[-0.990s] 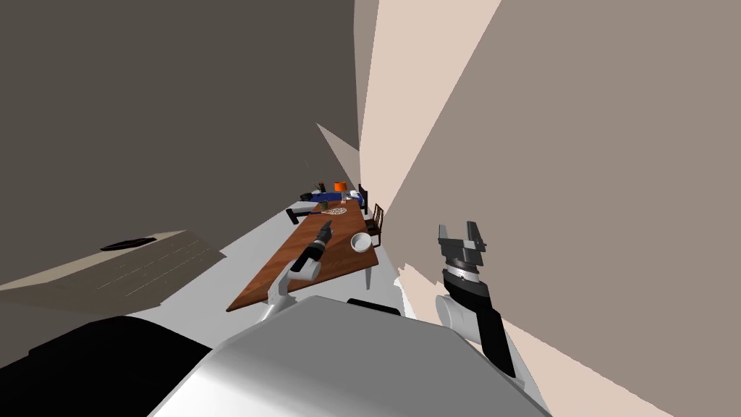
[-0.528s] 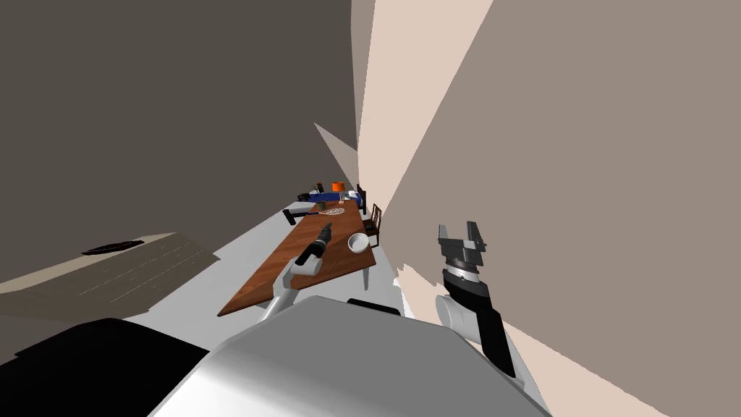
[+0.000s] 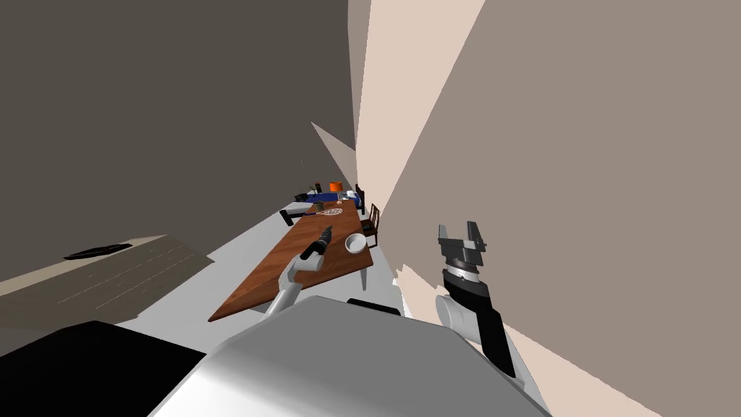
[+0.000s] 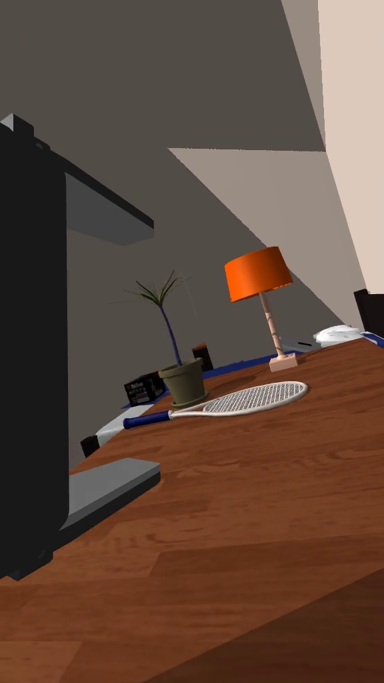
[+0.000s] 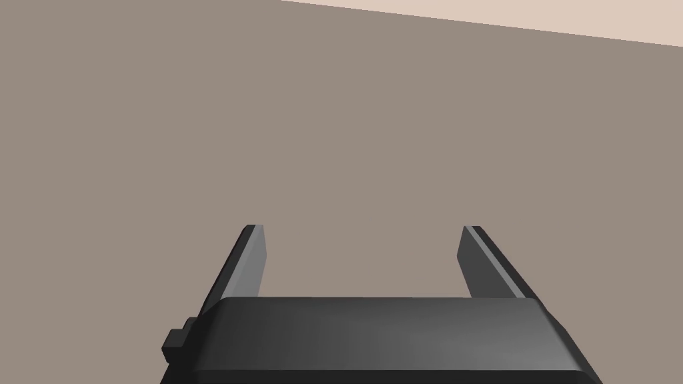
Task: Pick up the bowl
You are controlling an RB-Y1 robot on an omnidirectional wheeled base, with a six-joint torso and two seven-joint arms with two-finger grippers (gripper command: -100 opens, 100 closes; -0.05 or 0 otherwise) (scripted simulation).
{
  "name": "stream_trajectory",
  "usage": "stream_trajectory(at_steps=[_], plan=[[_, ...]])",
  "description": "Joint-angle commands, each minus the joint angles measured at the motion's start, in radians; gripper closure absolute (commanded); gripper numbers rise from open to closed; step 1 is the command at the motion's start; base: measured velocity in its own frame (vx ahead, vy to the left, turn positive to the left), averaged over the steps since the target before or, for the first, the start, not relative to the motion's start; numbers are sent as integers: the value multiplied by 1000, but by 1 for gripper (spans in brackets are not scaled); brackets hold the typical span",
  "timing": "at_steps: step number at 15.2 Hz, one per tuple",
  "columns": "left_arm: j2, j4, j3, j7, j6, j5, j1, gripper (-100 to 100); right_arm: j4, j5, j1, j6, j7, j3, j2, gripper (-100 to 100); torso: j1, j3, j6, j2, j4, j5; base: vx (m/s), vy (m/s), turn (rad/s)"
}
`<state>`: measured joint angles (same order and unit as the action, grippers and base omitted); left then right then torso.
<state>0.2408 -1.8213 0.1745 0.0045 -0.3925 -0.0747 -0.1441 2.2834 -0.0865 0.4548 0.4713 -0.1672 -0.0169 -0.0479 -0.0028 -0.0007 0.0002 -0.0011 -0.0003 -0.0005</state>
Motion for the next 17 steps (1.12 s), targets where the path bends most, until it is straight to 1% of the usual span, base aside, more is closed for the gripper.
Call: stream_trajectory(at_steps=[1,2,3,4,5,6,7,8,9,10,11,12,13,14,15,16,17], plan=[[0,32,8,-1,-50,1,23,-100,0,0,0,0,0,0,0,0,0,0,0,0,0,0,17,-42,-39],[-5,62,18,-3,-73,4,48,-100,0,0,0,0,0,0,0,0,0,0,0,0,0,0,20,-48,-46],[-5,64,18,-3,-96,4,48,-100,0,0,0,0,0,0,0,0,-1,0,0,0,0,0,19,-47,-37],[-5,64,18,-3,-105,4,48,-100,0,0,0,0,0,0,0,0,-1,0,0,-1,0,0,14,-33,-12],[-11,96,28,-5,-135,7,73,-100,0,0,0,0,0,0,0,0,0,0,0,0,0,0,17,-39,-37],[-11,96,28,-5,-155,7,73,-100,0,0,0,0,0,0,0,0,0,0,0,0,0,0,19,-40,-40],[-11,96,28,-5,-160,7,73,-100,0,0,0,0,0,0,0,0,0,0,0,0,0,0,12,-26,-10],[-18,127,38,-7,-196,9,97,-100,0,0,0,0,0,0,0,0,0,0,0,0,0,0,15,-32,-34],[-18,127,38,-7,-214,9,97,-100,0,0,0,0,0,0,0,0,0,0,0,0,0,0,16,-36,-36],[-18,127,38,-7,-214,9,97,-100,0,0,0,0,0,0,0,0,0,0,0,0,0,0,11,-26,-10],[-25,158,48,-9,-250,12,121,-100,0,0,0,0,0,0,0,0,0,0,0,0,0,0,12,-28,-25],[-25,158,48,-9,-265,12,121,-100,0,0,0,0,0,0,0,0,0,0,0,0,0,0,16,-33,-40],[-25,158,48,-9,-267,12,121,-100,0,0,0,0,0,0,0,0,0,0,0,0,0,0,12,-27,-20],[-32,188,57,-10,-299,15,145,-100,0,0,0,0,0,0,0,0,0,0,0,0,0,0,14,-34,-29],[-32,188,57,-10,-318,15,145,-100,0,0,0,0,0,0,0,0,0,0,0,0,0,0,12,-35,-39],[-32,188,57,-10,-319,15,145,-100,0,0,0,0,0,0,0,0,0,0,0,0,0,0,7,-26,-14],[-40,217,67,-12,-359,18,168,-100,0,0,0,0,0,0,0,0,0,0,0,0,0,0,15,-36,-27]])
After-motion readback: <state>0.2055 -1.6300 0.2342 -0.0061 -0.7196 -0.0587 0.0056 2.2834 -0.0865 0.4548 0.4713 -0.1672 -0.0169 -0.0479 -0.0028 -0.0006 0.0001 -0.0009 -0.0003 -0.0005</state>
